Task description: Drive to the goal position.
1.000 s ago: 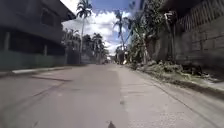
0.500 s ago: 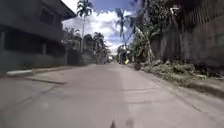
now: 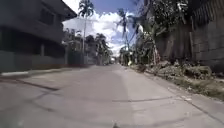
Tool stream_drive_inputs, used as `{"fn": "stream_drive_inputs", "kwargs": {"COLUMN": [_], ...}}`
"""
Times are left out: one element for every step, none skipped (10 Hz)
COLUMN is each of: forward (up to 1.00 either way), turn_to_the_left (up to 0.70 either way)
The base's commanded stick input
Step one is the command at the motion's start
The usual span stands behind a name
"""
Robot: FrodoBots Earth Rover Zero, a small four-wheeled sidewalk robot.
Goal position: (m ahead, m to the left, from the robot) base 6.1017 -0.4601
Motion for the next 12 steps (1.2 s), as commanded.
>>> {"fn": "stream_drive_inputs", "kwargs": {"forward": [1.00,1.00,1.00,1.00,1.00,1.00,1.00,1.00,1.00,1.00,1.00,1.00], "turn_to_the_left": [0.00,0.00,0.00,0.00,0.00,0.00,0.00,0.00,0.00,0.00,0.00,0.00]}}
